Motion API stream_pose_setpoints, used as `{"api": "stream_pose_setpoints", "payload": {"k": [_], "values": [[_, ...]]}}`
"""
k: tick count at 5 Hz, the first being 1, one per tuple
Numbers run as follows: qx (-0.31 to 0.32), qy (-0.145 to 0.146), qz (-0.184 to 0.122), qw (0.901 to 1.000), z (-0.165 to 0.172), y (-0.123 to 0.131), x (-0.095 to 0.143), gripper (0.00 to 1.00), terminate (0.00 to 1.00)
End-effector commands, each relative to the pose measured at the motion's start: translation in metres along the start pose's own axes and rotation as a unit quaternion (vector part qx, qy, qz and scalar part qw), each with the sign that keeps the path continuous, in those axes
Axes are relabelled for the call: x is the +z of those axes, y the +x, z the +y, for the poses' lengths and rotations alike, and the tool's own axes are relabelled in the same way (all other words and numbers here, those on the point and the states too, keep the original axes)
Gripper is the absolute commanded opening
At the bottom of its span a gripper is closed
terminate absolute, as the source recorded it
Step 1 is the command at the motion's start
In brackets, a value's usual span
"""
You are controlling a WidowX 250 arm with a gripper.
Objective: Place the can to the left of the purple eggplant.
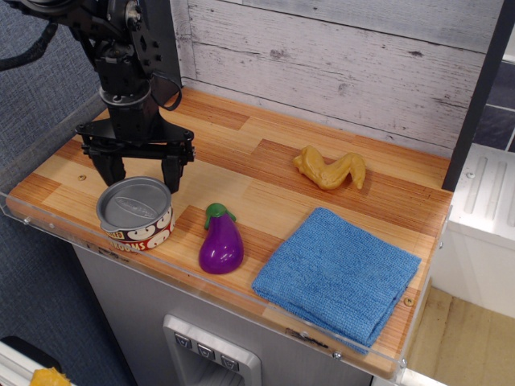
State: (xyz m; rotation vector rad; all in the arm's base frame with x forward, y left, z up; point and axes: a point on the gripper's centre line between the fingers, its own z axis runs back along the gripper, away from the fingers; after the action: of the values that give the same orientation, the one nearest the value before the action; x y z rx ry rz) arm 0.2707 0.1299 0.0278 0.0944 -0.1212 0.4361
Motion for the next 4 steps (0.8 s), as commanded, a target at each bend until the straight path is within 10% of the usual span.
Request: {"api": "stream_pose_setpoints", "payload": {"k": [1,4], "values": [[-0.008,-0.013,-0.044,0.9989,0.0,0.023,0.027,1.0,0.0],[-0.161,-0.098,-0.102,0.9767,-0.079,0.016,0.067,1.0,0.0]]}}
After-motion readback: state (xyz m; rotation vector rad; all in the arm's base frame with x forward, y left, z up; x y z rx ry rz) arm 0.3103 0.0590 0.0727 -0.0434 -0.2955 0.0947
